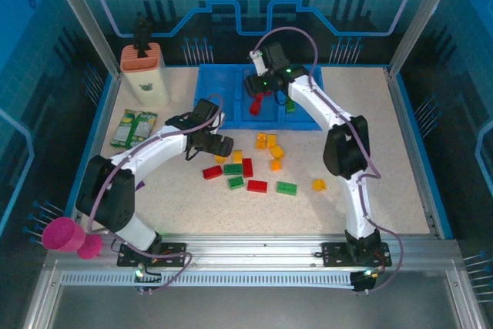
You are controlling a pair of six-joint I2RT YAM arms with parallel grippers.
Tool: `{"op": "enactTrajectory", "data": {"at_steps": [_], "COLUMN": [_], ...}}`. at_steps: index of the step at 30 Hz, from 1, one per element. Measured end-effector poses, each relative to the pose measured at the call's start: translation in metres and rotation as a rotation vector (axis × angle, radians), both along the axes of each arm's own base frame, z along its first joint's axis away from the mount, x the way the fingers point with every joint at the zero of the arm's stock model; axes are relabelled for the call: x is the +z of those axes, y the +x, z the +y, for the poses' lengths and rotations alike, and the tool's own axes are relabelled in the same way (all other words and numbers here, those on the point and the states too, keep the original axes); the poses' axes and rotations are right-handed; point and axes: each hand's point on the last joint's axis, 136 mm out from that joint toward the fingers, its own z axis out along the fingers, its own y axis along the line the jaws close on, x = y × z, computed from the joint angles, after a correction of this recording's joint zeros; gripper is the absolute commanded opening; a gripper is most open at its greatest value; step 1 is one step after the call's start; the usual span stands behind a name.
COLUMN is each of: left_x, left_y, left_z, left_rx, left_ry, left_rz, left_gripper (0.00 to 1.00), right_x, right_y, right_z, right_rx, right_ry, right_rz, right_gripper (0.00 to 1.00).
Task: Sort the legos into containers by color
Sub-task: Pick up the lego from the center of the table.
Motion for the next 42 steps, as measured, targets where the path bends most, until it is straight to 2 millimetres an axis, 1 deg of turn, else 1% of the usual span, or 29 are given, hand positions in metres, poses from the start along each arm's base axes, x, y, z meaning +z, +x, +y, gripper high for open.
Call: {"op": "enactTrajectory", "data": {"at_steps": [2,4,6,8,9,11,16,22,25,29,34,42], "left_x": [-0.009,-0.018,-0.027,-0.037,-0.041,-0.050,-0.061,-0.065,-0.070,-0.071,-0.074,-0.077], "left_y": [0.002,0.004,0.007,0.009,0.009,0.011,0.018,0.024,0.023,0.022,0.021,0.020], "left_z": [-0.002,-0.004,-0.007,-0.009,-0.010,-0.011,-0.012,-0.013,-0.013,-0.013,-0.013,-0.013], "left_rx": [0.001,0.004,0.008,0.011,0.013,0.019,0.042,0.074,0.093,0.113,0.130,0.138], "left_ry": [0.004,0.009,0.012,0.017,0.020,0.027,0.035,0.037,0.034,0.028,0.021,0.015], "left_rz": [0.013,0.029,0.046,0.062,0.069,0.083,0.101,0.106,0.121,0.129,0.139,0.150], "left_gripper": [0.92,0.91,0.90,0.90,0.90,0.89,0.84,0.72,0.66,0.62,0.50,0.38], "right_x": [0.028,0.050,0.067,0.075,0.075,0.069,0.041,0.026,0.019,0.014,0.013,0.014], "right_y": [-0.011,-0.020,-0.028,-0.036,-0.038,-0.043,-0.049,-0.052,-0.054,-0.054,-0.051,-0.051], "right_z": [-0.005,-0.010,-0.014,-0.018,-0.020,-0.022,-0.027,-0.031,-0.033,-0.037,-0.043,-0.045], "right_rx": [0.005,0.008,0.010,0.010,0.010,0.009,0.007,0.003,0.002,-0.004,-0.017,-0.021], "right_ry": [0.017,0.032,0.042,0.048,0.048,0.041,0.012,-0.001,-0.008,-0.014,-0.014,-0.015], "right_rz": [-0.044,-0.084,-0.115,-0.131,-0.131,-0.119,-0.059,-0.027,-0.015,-0.002,-0.001,-0.001], "right_gripper": [0.67,0.68,0.69,0.70,0.70,0.71,0.71,0.72,0.72,0.72,0.72,0.73]}}
